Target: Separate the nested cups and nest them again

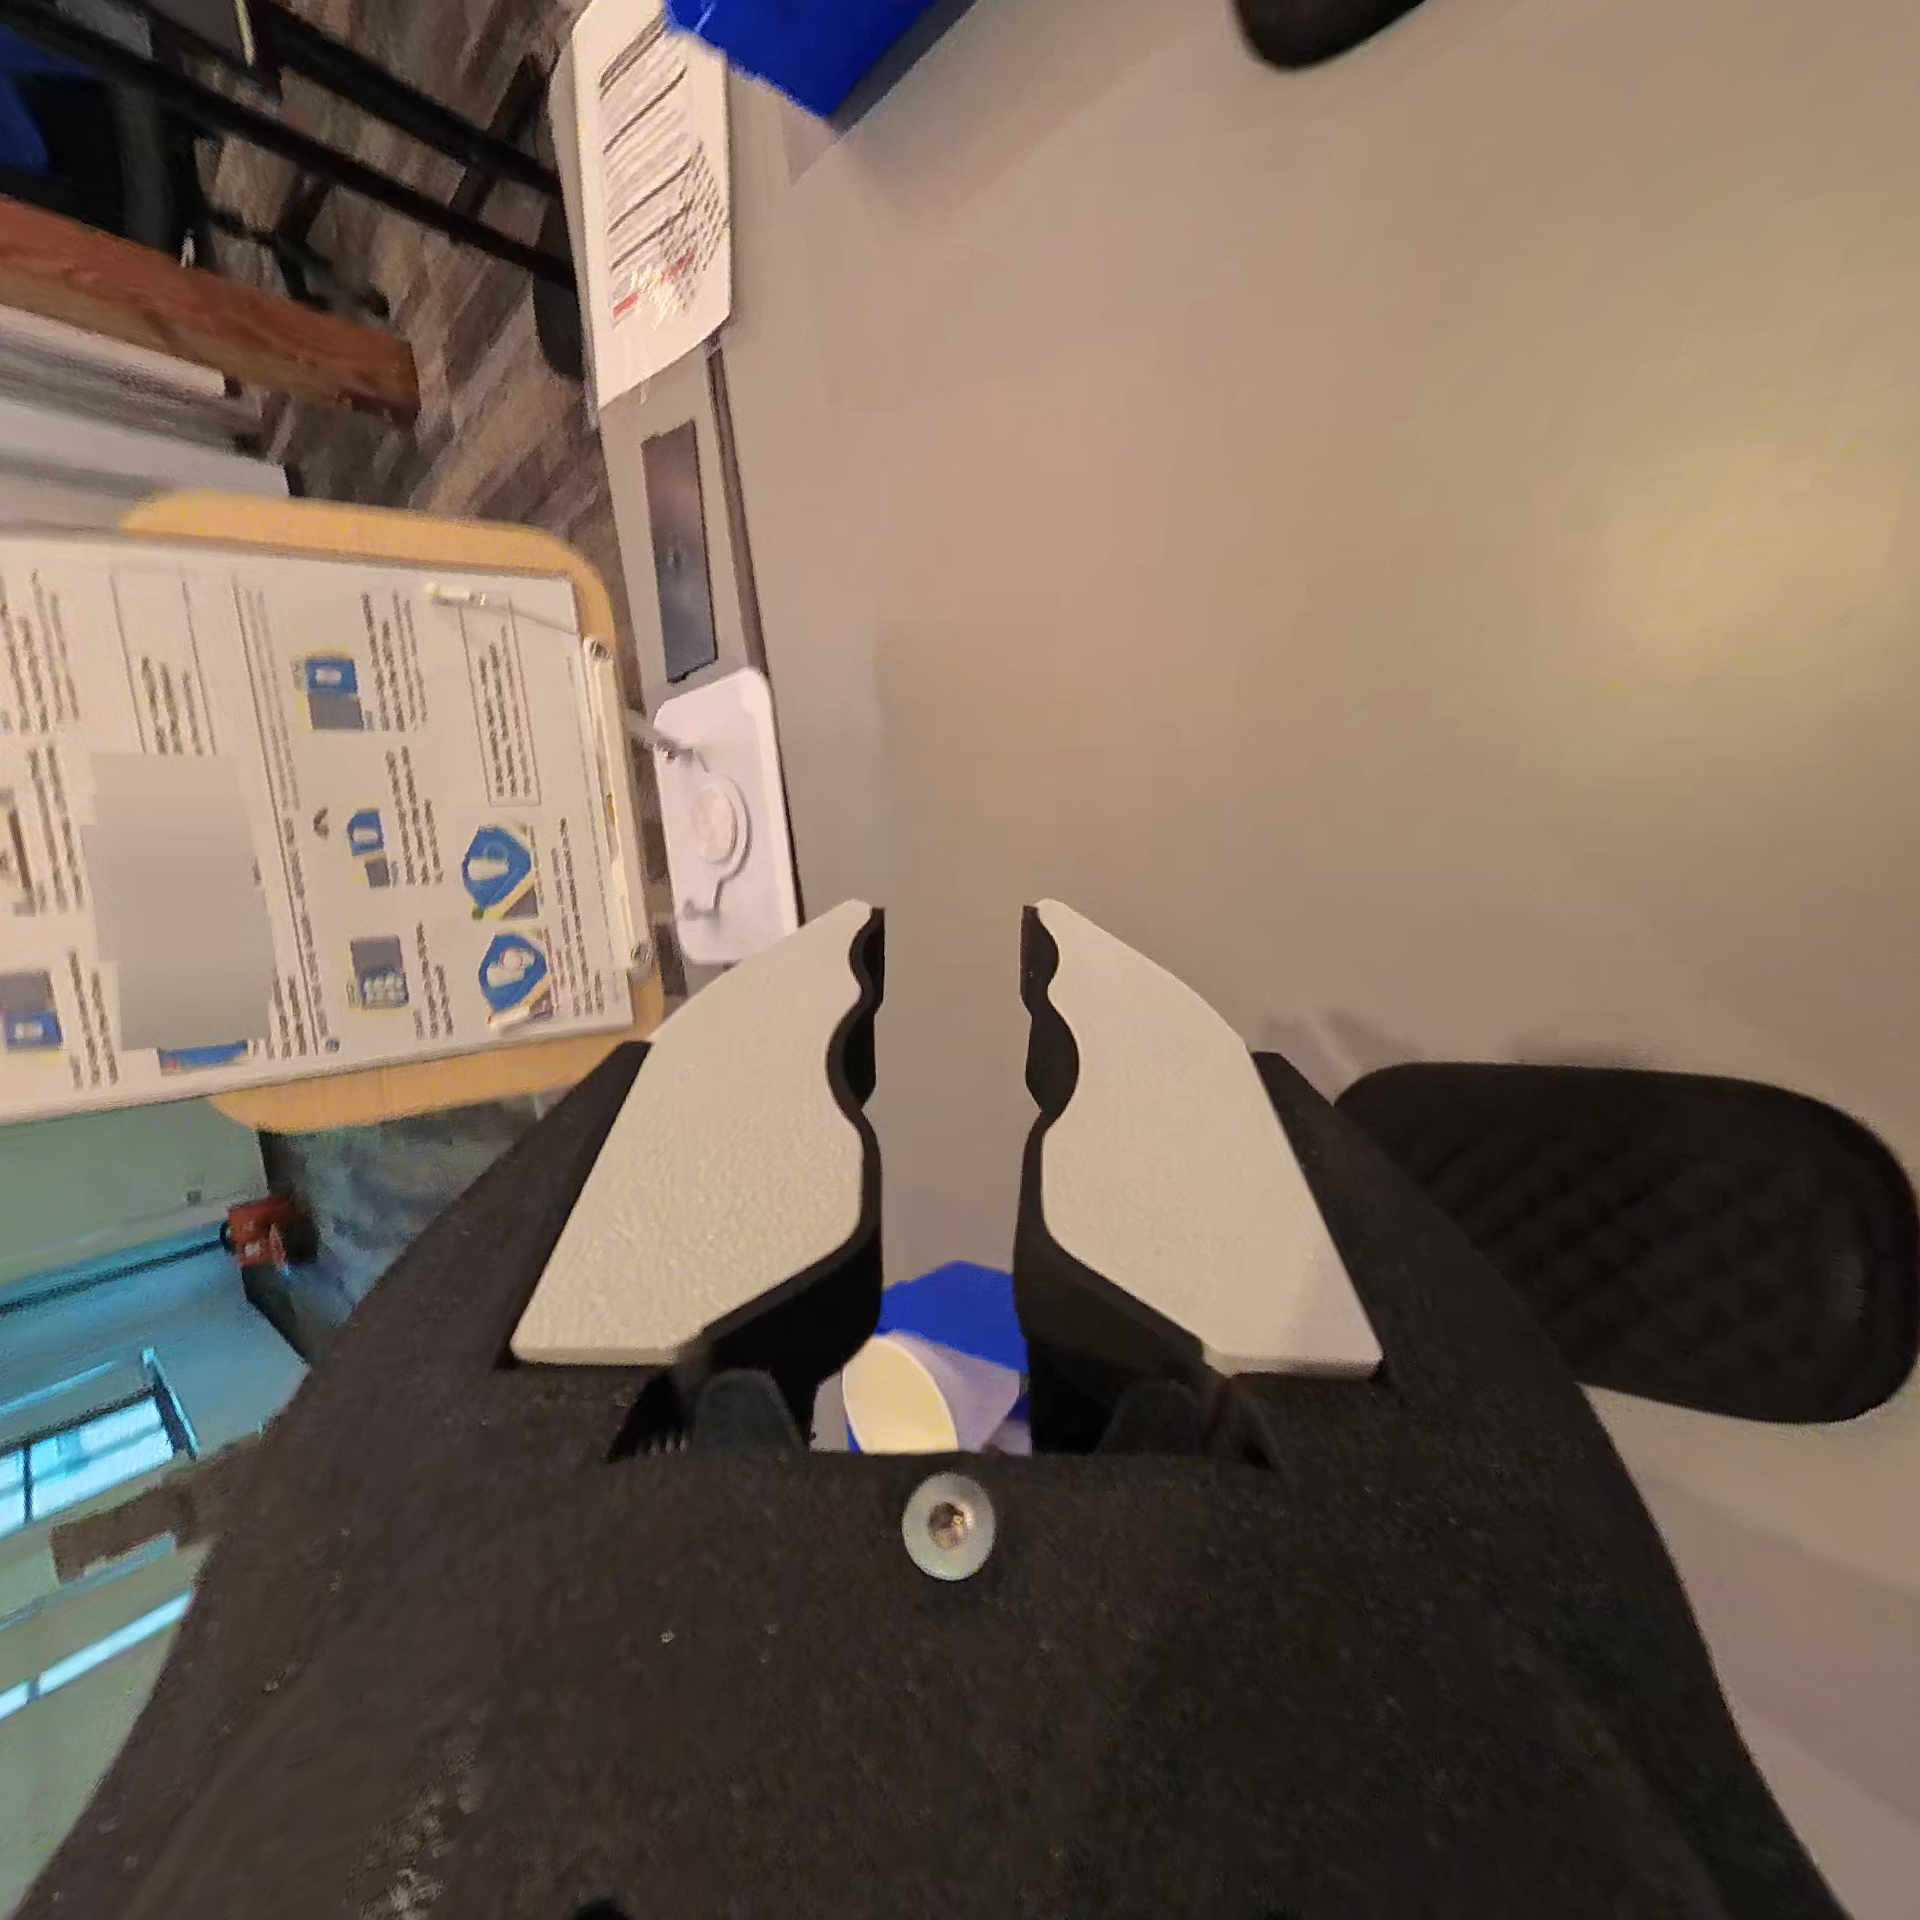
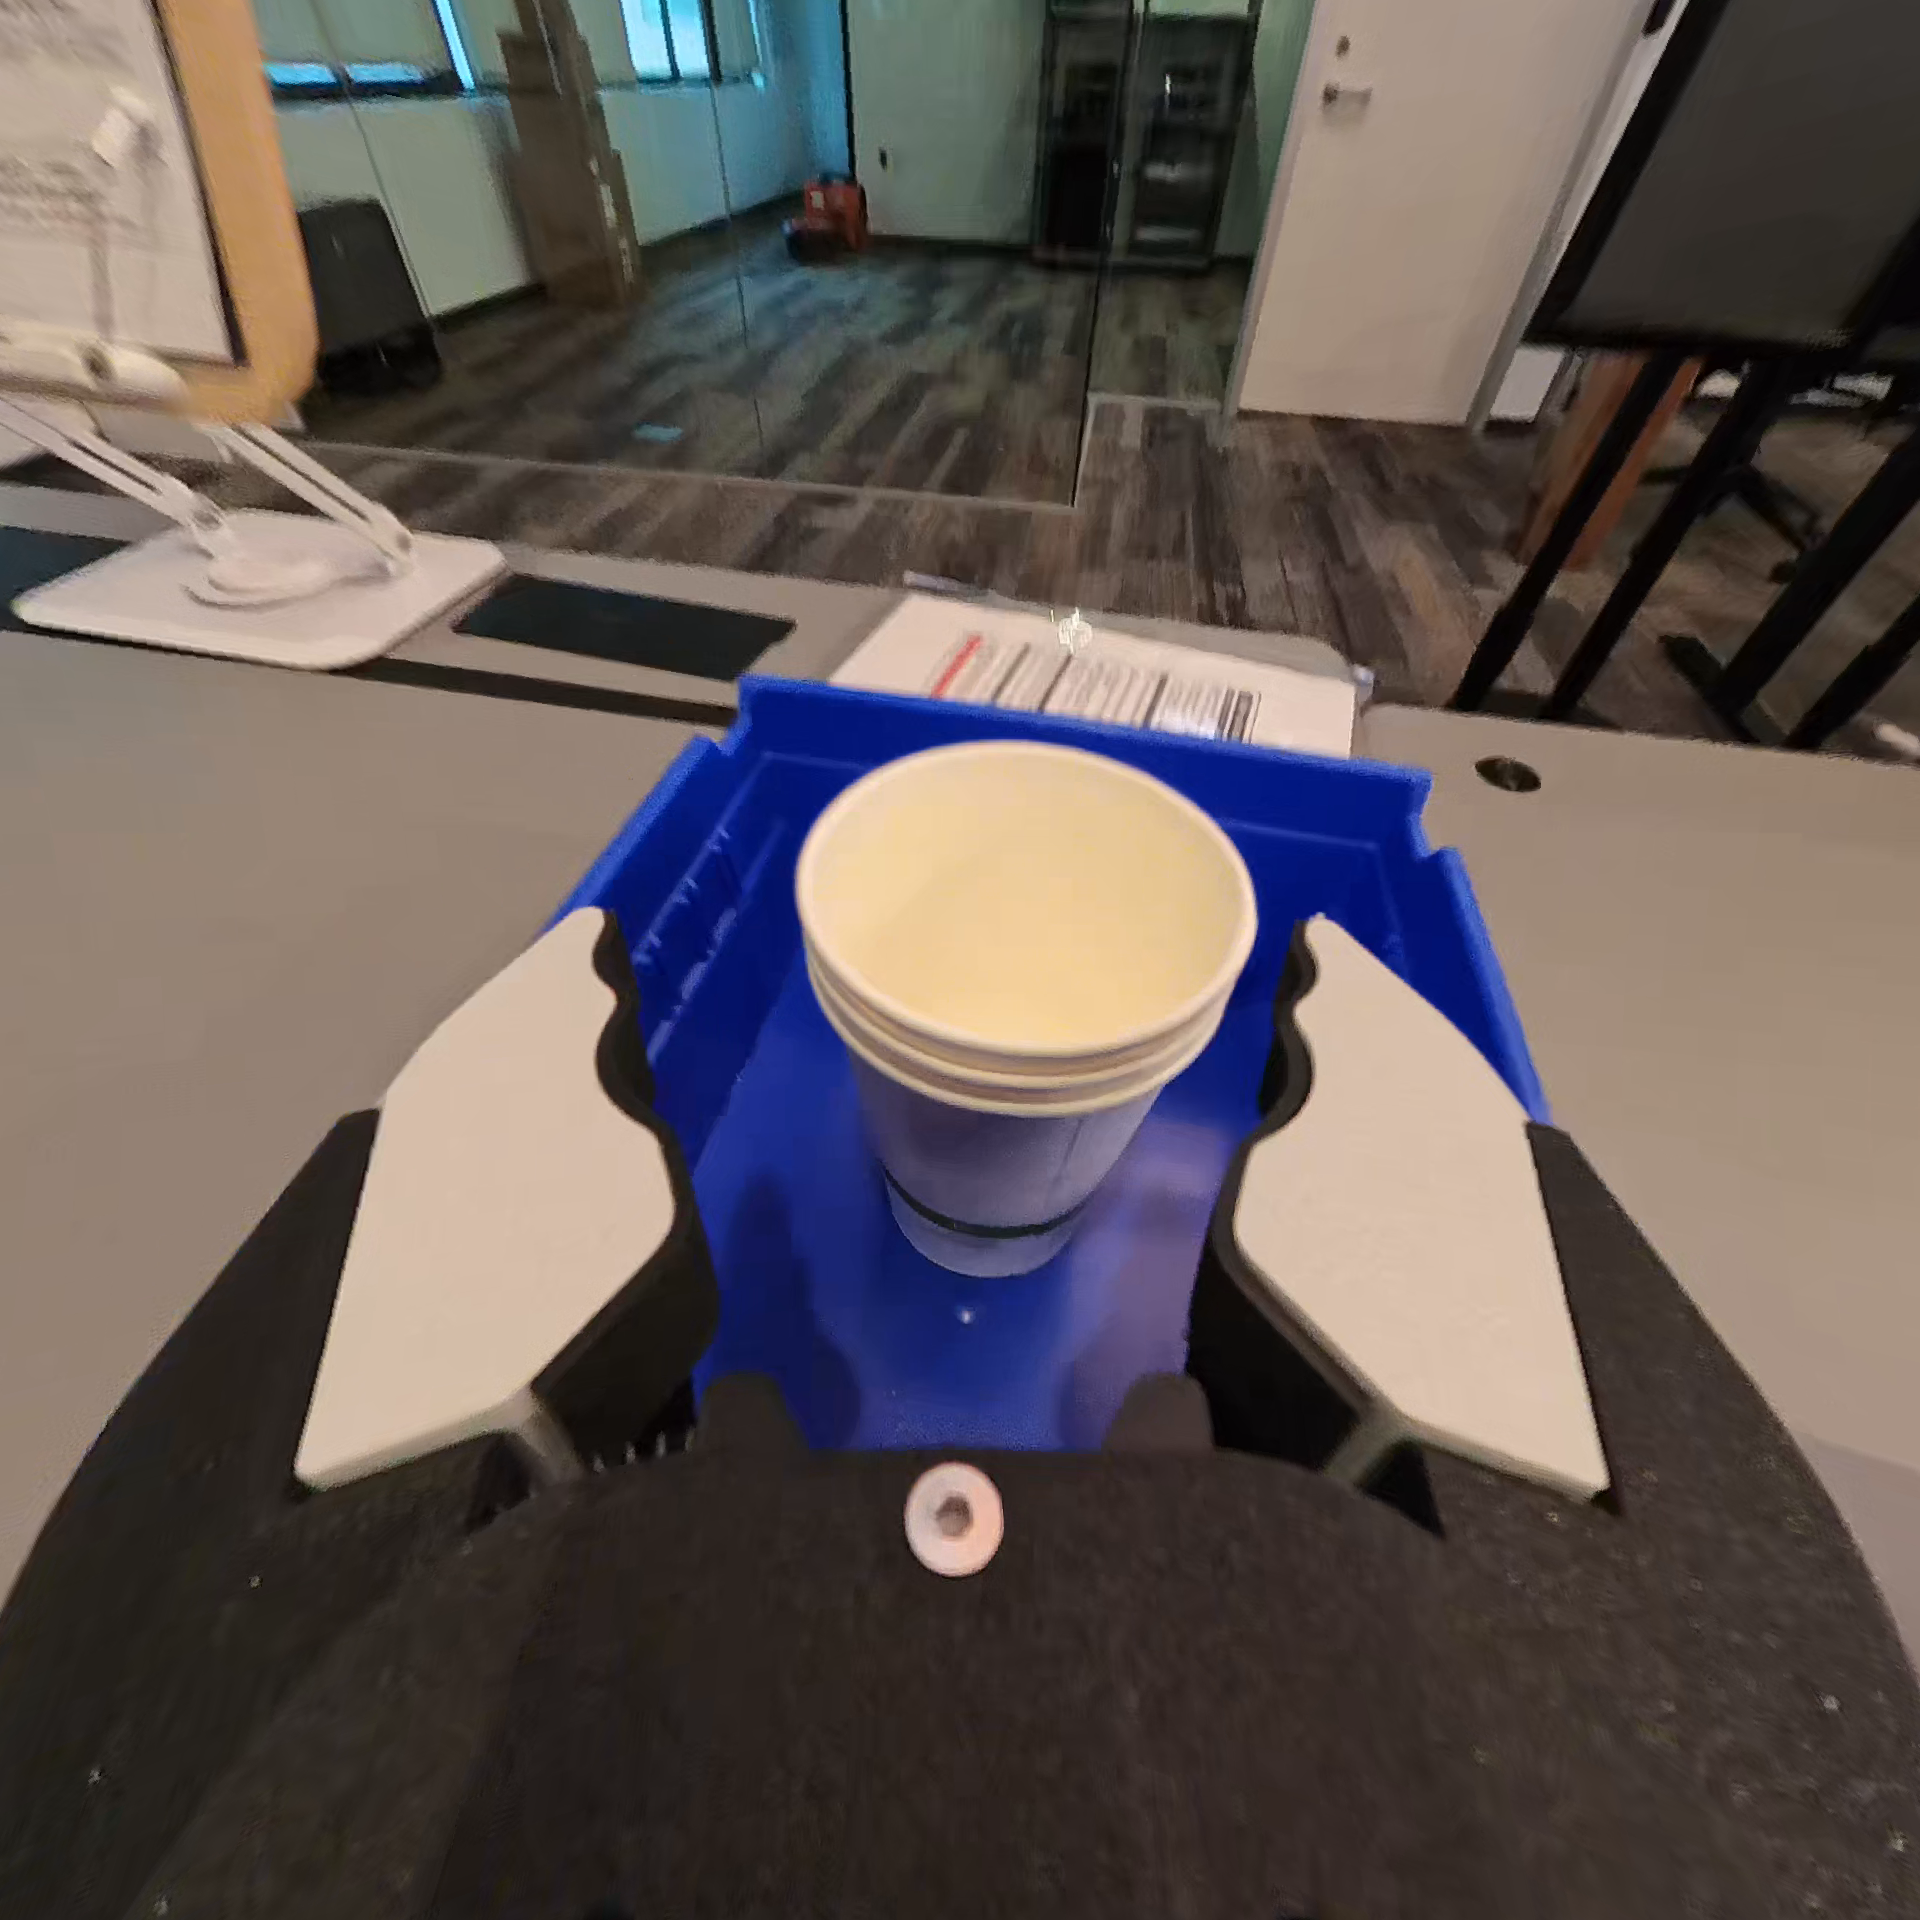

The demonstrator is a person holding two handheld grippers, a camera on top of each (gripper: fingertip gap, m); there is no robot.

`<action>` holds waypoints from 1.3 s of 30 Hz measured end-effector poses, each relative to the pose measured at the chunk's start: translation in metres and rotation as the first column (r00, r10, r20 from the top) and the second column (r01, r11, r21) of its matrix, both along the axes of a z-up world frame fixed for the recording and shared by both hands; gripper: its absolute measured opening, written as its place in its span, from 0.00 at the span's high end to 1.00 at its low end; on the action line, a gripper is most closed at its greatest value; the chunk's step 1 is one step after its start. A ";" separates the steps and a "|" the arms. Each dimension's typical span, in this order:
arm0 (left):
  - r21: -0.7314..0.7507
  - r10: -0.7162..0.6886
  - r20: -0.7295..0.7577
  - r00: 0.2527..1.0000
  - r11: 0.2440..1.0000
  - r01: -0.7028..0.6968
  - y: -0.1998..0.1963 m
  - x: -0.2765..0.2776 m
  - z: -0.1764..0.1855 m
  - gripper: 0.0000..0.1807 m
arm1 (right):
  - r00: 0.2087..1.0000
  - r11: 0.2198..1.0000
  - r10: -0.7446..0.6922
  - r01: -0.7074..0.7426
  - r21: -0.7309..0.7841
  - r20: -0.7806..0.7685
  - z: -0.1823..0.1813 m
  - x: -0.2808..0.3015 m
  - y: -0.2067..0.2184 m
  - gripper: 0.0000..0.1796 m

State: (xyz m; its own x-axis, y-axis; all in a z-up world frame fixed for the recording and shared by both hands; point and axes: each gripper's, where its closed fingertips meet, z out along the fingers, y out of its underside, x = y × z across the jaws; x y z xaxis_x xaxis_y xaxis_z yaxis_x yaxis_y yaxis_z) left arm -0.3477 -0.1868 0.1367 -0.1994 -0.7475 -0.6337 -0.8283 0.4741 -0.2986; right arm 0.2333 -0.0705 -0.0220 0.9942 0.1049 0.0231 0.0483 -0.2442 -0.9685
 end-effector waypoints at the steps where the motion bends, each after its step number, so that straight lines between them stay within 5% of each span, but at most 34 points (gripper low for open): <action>1: 0.008 0.036 0.005 0.999 0.999 -0.036 0.009 -0.010 0.001 0.87 | 1.000 0.999 0.003 -0.003 0.036 -0.002 0.011 -0.002 -0.004 0.37; 6: -0.012 0.356 -0.032 0.934 0.934 -0.357 0.074 -0.110 -0.019 0.86 | 0.998 0.979 0.061 -0.062 0.195 0.010 0.072 -0.022 -0.026 0.38; 11: -0.074 0.689 -0.203 0.695 0.697 -0.713 0.125 -0.251 -0.094 0.75 | 0.986 0.952 0.159 -0.169 0.257 0.059 0.105 -0.060 -0.042 0.40; 15: -0.104 0.779 -0.315 0.542 0.539 -0.836 0.141 -0.319 -0.160 0.72 | 0.967 0.938 0.238 -0.253 0.238 0.090 0.110 -0.093 -0.043 0.40; 20: -0.109 0.825 -0.354 0.440 0.430 -0.896 0.151 -0.355 -0.197 0.77 | 0.950 0.920 0.247 -0.292 0.262 0.191 0.118 -0.118 -0.041 0.46; 29: -0.172 0.824 -0.336 0.456 0.423 -0.890 0.151 -0.360 -0.214 0.97 | 0.925 0.918 0.340 -0.366 0.154 0.171 0.093 -0.145 -0.024 0.45; 34: -0.164 0.787 -0.387 0.481 0.455 -0.876 0.133 -0.361 -0.202 0.99 | 0.908 0.905 0.382 -0.406 0.128 0.175 0.086 -0.161 -0.020 0.45; 39: -0.238 0.676 -0.303 0.672 0.629 -0.740 0.107 -0.299 -0.129 0.99 | 0.825 0.828 0.535 -0.555 0.078 0.183 0.096 -0.216 -0.028 0.47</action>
State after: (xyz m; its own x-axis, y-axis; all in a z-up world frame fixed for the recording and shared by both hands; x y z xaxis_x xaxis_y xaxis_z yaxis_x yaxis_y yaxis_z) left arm -0.6465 -0.0796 0.0081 0.4006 -0.8480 -0.3470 -0.9162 -0.3765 -0.1376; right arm 0.0173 -0.0985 0.0737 0.7593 0.6150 0.2129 0.2818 -0.0158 -0.9593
